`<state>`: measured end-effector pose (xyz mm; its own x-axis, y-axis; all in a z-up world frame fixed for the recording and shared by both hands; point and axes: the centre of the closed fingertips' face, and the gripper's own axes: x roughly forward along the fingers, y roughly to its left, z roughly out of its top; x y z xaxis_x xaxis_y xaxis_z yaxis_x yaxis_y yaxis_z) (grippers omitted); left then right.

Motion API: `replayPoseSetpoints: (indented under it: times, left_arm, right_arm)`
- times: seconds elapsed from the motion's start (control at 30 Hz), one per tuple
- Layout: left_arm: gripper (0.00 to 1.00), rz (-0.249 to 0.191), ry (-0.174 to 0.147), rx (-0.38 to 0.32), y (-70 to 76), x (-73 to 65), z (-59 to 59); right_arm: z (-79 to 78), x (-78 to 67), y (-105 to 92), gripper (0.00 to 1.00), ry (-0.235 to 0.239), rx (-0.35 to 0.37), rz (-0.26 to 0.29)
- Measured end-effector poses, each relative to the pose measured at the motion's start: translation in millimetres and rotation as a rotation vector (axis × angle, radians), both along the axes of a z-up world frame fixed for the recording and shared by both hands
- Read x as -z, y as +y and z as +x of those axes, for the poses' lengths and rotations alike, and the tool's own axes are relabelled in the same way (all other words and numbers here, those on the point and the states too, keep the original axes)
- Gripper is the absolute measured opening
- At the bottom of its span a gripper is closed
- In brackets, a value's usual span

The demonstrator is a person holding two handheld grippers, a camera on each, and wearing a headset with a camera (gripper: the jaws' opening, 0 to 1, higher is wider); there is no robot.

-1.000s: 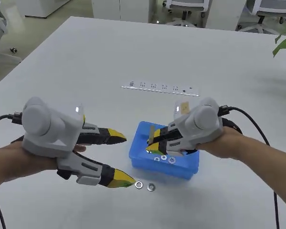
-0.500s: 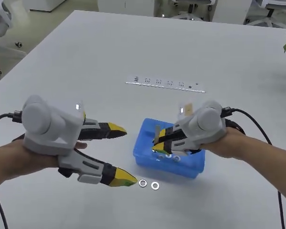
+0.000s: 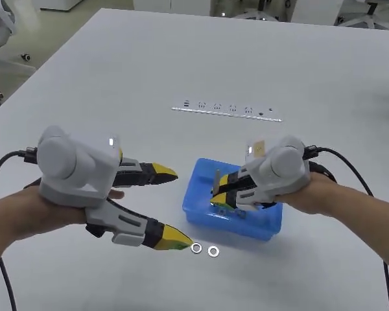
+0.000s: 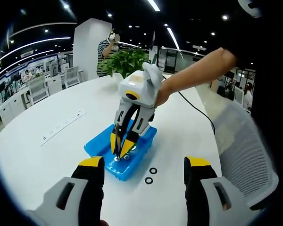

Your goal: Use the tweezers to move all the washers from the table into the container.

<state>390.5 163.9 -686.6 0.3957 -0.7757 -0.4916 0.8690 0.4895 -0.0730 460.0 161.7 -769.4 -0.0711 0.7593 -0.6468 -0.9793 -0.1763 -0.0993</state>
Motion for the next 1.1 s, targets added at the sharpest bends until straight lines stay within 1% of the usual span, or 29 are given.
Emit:
replayPoseSetpoints:
  times: [0.1,0.27,0.33,0.5,0.73,0.8,0.87,1.0,1.1]
  left_arm:
    - [0.72,0.002,-0.003,0.004,-0.9,-0.5,4.3]
    - [0.63,0.003,-0.016,0.015,-2.6,-1.9,12.8]
    - [0.61,0.004,-0.02,0.02,-4.2,-2.5,16.7]
    - [0.56,0.005,-0.036,0.037,-10.0,-4.1,27.6]
    - [0.46,0.01,-0.063,0.063,-18.6,-5.2,40.3]
    - [0.42,0.019,-0.071,0.069,-20.3,-4.1,43.7]
    - [0.36,0.038,-0.082,0.071,-20.8,-1.6,47.3]
    - [0.28,0.044,-0.093,0.079,-24.0,0.7,51.4]
    - [0.25,0.053,-0.103,0.085,-26.4,2.7,55.1]
  right_arm:
    - [-0.3,-0.2,0.2,0.09,0.003,0.001,0.003]
    - [-0.8,-0.2,0.4,0.1,0.002,0.0,0.006]
    - [-0.8,-0.3,0.4,0.1,0.001,0.001,0.007]
    - [-1.1,-0.4,0.1,0.1,-0.003,-0.003,0.006]
    - [-0.9,-0.3,-0.2,0.1,-0.005,-0.005,0.004]
    - [-1.1,-0.2,-0.1,0.1,-0.006,-0.008,0.003]
    - [-0.9,-0.2,0.0,0.1,-0.007,-0.007,0.003]
    - [-1.0,-0.3,-0.3,0.1,-0.009,-0.008,0.004]
    - [-0.8,-0.2,-1.0,0.1,-0.013,-0.013,0.001]
